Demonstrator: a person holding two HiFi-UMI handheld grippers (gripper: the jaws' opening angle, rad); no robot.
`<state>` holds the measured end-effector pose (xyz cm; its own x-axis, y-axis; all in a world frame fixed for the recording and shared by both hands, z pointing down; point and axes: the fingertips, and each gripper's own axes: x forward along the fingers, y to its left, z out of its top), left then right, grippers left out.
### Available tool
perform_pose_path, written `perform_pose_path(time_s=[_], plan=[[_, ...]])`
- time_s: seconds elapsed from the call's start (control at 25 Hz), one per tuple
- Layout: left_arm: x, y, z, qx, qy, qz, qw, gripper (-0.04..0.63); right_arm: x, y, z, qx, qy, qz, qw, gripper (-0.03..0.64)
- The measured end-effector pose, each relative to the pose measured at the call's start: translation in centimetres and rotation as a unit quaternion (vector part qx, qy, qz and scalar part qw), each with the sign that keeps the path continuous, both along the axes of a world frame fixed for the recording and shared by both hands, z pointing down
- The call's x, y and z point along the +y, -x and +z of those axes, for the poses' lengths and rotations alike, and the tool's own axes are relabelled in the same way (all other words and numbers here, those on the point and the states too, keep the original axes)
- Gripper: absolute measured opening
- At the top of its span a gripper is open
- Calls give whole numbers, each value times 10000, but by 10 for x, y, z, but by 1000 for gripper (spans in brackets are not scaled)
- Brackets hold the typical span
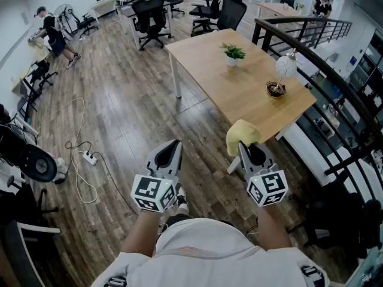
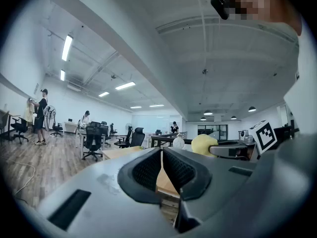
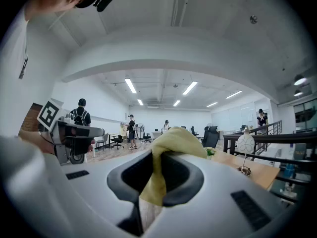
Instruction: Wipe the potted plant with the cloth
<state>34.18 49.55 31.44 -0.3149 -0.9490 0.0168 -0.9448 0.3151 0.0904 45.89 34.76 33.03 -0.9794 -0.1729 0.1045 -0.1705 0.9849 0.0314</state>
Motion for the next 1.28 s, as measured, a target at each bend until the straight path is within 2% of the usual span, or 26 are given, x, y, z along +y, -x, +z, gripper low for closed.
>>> perform_pose_path(time_s=[0.6,0.88,1.08,1.28], plan=[[-6,-4,-1,1,45,83,10000,26,-3,-2,0,17,28,-4,10000,95],[-7,2,16,172,126,63,9998,26,-8,3,11,28,108,98,9999,97],[-16,28,27,316,183,57,9993,26,-15,29,21,131,163,68,9998,97],[-33,77,29,334,141,94,9993,26,-31,75,23,194,158,118,9996,97]])
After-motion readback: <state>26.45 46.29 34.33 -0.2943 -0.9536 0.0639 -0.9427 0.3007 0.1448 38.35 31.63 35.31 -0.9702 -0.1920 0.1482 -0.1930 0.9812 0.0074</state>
